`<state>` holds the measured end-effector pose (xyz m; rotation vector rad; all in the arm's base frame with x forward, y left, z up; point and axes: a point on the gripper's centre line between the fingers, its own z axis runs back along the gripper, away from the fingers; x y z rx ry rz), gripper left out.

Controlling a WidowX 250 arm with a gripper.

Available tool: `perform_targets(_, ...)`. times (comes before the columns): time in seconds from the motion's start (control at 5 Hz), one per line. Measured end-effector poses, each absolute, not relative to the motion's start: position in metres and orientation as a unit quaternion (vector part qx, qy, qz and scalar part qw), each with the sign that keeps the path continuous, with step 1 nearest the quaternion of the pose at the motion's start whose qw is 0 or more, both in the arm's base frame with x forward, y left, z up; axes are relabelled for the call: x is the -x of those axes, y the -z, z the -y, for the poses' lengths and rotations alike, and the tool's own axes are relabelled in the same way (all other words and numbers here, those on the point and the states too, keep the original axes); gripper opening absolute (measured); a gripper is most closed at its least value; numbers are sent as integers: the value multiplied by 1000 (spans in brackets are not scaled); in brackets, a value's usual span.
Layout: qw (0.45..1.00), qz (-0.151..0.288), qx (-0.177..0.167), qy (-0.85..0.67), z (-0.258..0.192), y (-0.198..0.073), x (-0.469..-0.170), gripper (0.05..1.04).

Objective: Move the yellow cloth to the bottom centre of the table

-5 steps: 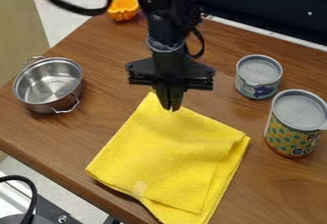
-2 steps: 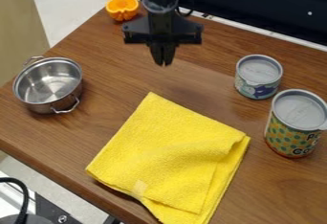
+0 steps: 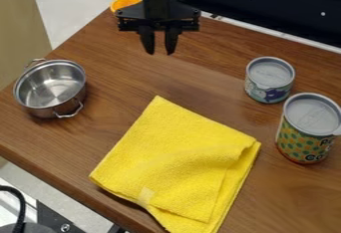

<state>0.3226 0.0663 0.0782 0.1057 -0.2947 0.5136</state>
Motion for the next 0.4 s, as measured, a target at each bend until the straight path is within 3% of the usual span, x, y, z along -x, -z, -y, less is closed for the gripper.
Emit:
perform_targets(0.2, 955, 144, -53, -253, -66, -78, -322, 788)
perform_targets(0.4, 956, 142, -53, -252, -66, -77, -322, 995)
